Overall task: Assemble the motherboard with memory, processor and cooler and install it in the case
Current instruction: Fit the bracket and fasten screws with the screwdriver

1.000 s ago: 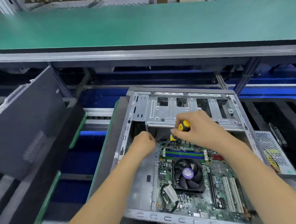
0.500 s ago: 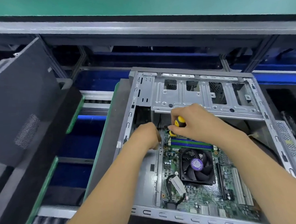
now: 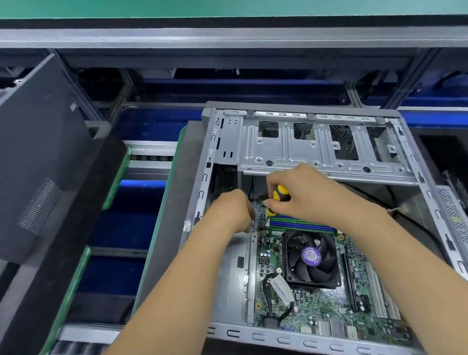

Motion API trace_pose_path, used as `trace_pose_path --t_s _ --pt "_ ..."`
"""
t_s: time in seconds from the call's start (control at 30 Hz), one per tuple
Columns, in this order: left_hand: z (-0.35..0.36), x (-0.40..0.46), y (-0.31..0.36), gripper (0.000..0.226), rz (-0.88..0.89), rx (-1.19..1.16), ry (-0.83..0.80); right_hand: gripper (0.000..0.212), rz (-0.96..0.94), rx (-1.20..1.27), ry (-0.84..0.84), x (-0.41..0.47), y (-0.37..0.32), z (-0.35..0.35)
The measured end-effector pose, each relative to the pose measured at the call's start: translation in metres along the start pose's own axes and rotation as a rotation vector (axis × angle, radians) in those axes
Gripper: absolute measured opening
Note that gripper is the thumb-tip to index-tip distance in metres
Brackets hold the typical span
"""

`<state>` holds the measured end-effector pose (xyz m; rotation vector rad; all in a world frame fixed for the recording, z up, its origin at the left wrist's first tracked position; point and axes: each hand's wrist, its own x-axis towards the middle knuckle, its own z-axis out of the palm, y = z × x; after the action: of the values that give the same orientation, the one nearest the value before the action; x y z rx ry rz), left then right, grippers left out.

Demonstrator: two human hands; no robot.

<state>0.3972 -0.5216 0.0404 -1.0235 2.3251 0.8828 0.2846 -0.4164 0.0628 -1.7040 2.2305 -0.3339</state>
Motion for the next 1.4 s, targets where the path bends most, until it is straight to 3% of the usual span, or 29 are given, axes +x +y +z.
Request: trace_pose_path --t_s 0.47,0.57,0.67,0.8,0.9,1.1,1.17,1.23,1.3,1.4 --pt "0.002 0.005 -0.003 0.034 0.069 -0.037 0.021 0.02 0.003 -0.017 0.003 0.002 0.003 0.005" --pt "0.001 0.003 0.0 0.014 0.225 -0.173 0.072 0.024 0.02 -0.034 0.001 0.004 0.0 0.005" --pt "0.0 0.003 0.003 0.025 0.314 -0.284 0.141 0.025 0.053 -0.086 0.012 0.004 -0.003 0.005" --pt "0.003 0.002 0.005 0.015 0.346 -0.221 0.236 0.024 -0.009 -0.151 0.021 -0.008 -0.006 -0.005" --pt "0.003 0.001 0.004 0.033 0.352 -0.243 0.194 0.025 -0.036 -0.151 -0.014 -0.017 -0.007 -0.016" --pt "0.004 -0.007 0.007 0.017 0.444 -0.379 0.169 0.056 0.083 -0.535 -0.022 -0.011 -0.025 -0.023" --pt "0.004 -0.008 0.007 0.014 0.457 -0.368 0.154 0.045 0.034 -0.498 -0.036 -0.017 -0.023 -0.026" --pt "0.005 -0.007 0.005 0.034 0.452 -0.35 0.154 0.027 -0.051 -0.431 -0.061 -0.023 -0.021 -0.026" --pt "0.006 -0.006 0.003 0.044 0.44 -0.355 0.178 0.024 -0.089 -0.45 -0.038 -0.023 -0.023 -0.023" --pt "0.008 -0.006 0.004 0.043 0.435 -0.39 0.224 0.024 -0.028 -0.566 0.005 -0.011 -0.034 -0.017"
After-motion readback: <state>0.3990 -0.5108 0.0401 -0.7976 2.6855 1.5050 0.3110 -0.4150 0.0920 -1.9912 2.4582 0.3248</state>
